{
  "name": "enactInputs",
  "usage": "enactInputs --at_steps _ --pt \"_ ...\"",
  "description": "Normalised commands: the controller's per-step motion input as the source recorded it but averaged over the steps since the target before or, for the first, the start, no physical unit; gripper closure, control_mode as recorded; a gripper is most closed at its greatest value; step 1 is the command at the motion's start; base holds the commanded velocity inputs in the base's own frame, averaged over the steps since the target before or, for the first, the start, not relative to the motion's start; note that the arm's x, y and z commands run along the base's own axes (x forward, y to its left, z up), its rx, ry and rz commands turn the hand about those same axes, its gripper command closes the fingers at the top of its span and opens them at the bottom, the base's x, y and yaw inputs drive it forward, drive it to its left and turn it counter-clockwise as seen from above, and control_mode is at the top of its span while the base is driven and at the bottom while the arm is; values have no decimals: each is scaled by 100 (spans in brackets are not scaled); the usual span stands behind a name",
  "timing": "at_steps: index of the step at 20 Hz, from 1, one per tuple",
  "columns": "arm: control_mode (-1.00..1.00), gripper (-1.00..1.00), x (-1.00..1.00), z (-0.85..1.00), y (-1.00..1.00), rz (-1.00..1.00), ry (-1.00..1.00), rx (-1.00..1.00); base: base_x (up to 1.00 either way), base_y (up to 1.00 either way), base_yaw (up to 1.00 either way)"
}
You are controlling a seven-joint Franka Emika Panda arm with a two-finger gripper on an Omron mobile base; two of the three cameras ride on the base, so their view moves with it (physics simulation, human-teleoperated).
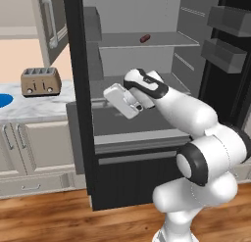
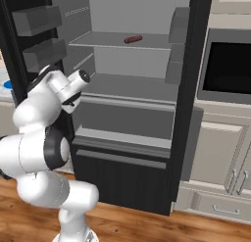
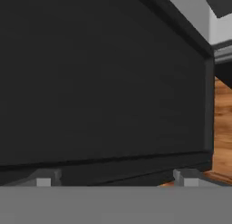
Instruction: Move the hot dog bun to the plate on the dining table and place the condiment next to that plate. Then navigate to the fridge and take the sausage and place it on the plate as well.
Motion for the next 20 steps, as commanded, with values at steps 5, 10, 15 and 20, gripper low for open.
enactInputs --at_steps 5,10,15,20 --pt "-100 -100 -45 6 -65 -12 0 0 0 0 0" --pt "-100 -100 -61 14 -64 -18 0 0 0 0 0" --pt "-100 -100 -90 8 -42 -24 0 -4 0 0 0" --pt "-100 -100 -94 20 -20 -24 -3 -15 0 0 0"
